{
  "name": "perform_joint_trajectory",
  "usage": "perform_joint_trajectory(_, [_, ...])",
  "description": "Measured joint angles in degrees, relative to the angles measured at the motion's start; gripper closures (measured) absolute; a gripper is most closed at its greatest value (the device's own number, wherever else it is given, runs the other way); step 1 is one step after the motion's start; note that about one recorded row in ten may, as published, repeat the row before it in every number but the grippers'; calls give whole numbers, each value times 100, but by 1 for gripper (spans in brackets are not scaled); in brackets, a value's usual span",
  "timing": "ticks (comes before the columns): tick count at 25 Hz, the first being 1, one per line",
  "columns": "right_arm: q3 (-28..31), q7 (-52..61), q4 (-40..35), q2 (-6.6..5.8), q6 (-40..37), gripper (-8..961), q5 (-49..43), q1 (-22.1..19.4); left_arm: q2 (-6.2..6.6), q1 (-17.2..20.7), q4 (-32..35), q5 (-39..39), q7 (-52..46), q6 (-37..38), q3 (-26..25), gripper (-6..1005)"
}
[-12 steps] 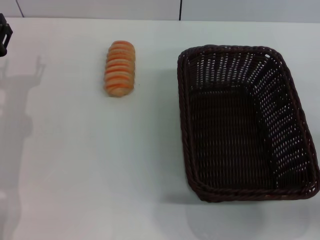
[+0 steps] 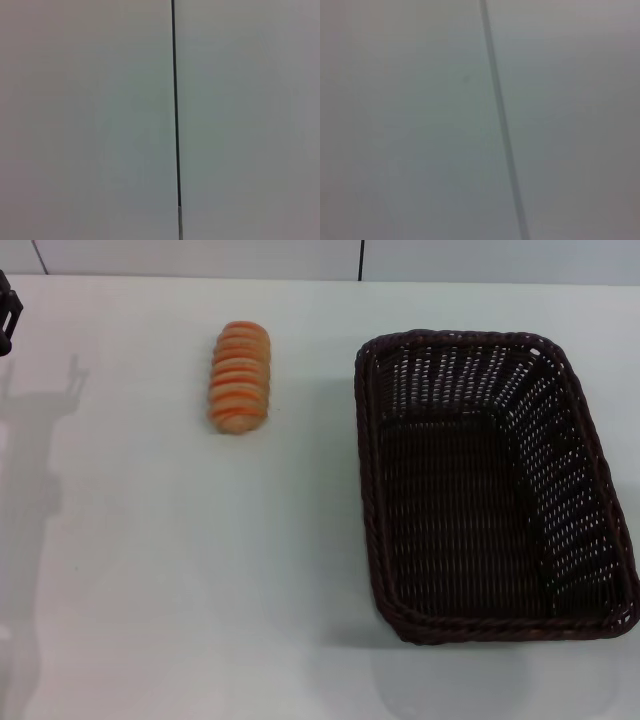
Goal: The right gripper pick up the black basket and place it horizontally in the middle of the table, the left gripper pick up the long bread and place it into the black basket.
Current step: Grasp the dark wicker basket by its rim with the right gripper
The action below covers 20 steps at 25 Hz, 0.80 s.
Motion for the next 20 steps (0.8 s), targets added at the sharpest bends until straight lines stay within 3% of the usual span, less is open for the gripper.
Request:
perform_joint_trajectory(1, [41, -1, -932, -309, -929, 119, -159, -294, 0, 0, 0, -1, 0, 0, 0, 139])
perform_joint_trajectory(2, [41, -1, -932, -309, -929, 119, -159, -294, 0, -4, 0, 0, -1, 0, 0, 139])
perform_joint_trajectory(4, [183, 0, -2059, -632, -2137, 119, -336, -655, 0, -20, 0, -3, -1, 0, 0, 139])
perform_joint_trajectory(5, [183, 0, -2059, -632, -2137, 119, -336, -655, 0, -20, 0, -3, -1, 0, 0, 139])
perform_joint_trajectory(6, [440, -2, -2708, -685, -3093, 119, -572, -881, 0, -26, 0, -3, -2, 0, 0, 139])
perform_joint_trajectory(7, [440, -2, -2708, -685, -3093, 120, -572, -881, 0, -31, 0, -8, -2, 0, 0, 138])
perform_joint_trajectory(8, [629, -1, -3003, -660, -3606, 120, -697, -971, 0, -37, 0, -7, -3, 0, 0, 138])
perform_joint_trajectory(9, [1074, -1, -3531, -543, -4792, 120, -812, -1098, 0, -42, 0, -6, -3, 0, 0, 138])
perform_joint_trajectory(10, [1074, -1, -3531, -543, -4792, 120, -812, -1098, 0, -52, 1, -10, -3, -1, -1, 138])
perform_joint_trajectory(11, [1642, -1, -4024, -382, -6268, 120, -824, -1154, 0, -63, 0, -4, -3, 0, 0, 138])
perform_joint_trajectory(12, [1939, -2, -4223, -292, -6961, 120, -825, -1152, 0, -80, 0, -6, -3, -1, 0, 138])
perform_joint_trajectory(13, [1939, -2, -4223, -292, -6961, 119, -825, -1152, 0, -80, 0, -6, -3, -1, 0, 138])
perform_joint_trajectory(14, [2449, -87, -4445, -98, -8092, 119, -824, -1079, 0, -96, 3, -7, -3, -1, 0, 138])
perform_joint_trajectory(15, [2449, -87, -4445, -98, -8092, 119, -824, -1079, 0, -96, 3, -7, -3, -1, 0, 138])
perform_joint_trajectory(16, [2858, -364, -4550, 152, -8939, 119, -827, -949, 0, -103, 5, -10, -3, 0, 0, 139])
perform_joint_trajectory(17, [2858, -364, -4550, 152, -8939, 119, -827, -949, 0, -109, 7, -14, -3, -3, 0, 139])
perform_joint_trajectory(18, [2995, -548, -4575, 277, -9229, 119, -827, -894, 0, -115, 7, -12, -3, -9, -1, 139])
perform_joint_trajectory(19, [3191, -1048, -4636, 572, -9702, 120, -816, -809, 0, -124, 6, -16, -3, -32, -1, 139])
perform_joint_trajectory(20, [3191, -1048, -4636, 572, -9702, 120, -816, -809, 0, -127, 6, -17, -3, -39, 0, 138])
